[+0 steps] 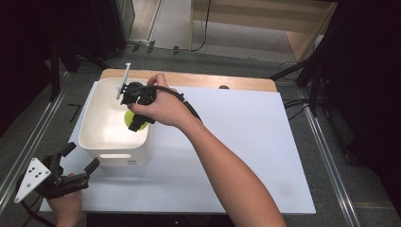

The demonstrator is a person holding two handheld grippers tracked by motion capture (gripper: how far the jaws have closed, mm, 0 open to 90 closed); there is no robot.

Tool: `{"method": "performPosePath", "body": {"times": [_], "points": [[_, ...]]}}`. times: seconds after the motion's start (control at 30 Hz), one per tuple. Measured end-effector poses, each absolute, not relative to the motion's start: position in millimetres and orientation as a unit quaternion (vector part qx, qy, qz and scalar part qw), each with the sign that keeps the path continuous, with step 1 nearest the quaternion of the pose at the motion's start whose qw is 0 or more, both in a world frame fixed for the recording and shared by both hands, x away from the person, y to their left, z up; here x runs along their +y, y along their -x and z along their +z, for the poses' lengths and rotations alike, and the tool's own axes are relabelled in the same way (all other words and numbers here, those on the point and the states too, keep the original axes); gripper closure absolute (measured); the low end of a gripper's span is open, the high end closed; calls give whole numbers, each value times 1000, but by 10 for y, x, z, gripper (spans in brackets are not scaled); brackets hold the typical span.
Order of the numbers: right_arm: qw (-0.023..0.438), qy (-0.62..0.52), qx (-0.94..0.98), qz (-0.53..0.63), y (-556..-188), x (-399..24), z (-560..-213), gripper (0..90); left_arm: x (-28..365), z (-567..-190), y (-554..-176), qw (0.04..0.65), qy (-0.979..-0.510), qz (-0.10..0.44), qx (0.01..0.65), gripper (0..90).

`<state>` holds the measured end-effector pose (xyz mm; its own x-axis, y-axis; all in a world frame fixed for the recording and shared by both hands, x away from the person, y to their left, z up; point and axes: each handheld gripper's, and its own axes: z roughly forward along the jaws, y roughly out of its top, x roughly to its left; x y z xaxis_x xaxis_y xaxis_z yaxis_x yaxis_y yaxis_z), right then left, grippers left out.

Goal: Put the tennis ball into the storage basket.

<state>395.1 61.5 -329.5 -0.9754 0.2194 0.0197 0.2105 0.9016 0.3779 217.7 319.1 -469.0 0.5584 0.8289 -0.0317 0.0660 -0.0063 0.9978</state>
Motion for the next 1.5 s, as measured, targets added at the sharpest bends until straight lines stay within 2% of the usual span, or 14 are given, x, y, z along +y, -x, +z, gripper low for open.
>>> {"method": "performPosePath", "body": {"times": [0.33,0.43,0.5,0.53,0.57,1.5], "points": [[19,-105,976,189,-3926,626,-3344,214,3189,-4690,-2178,611,-637,312,351,58],[24,-96,975,197,-3928,614,-3328,97,3189,-4690,-2177,611,-637,312,351,58],[25,-95,975,198,-3912,606,-3314,77,3188,-4690,-2178,612,-637,311,352,58],[26,-94,976,195,-3900,598,-3305,20,3189,-4689,-2178,611,-638,312,351,58],[26,-94,976,194,-3891,594,-3307,0,3189,-4691,-2178,612,-636,312,352,58],[46,-128,967,214,-3845,23,-3293,0,3184,-4691,-2179,606,-642,314,351,58]]}}
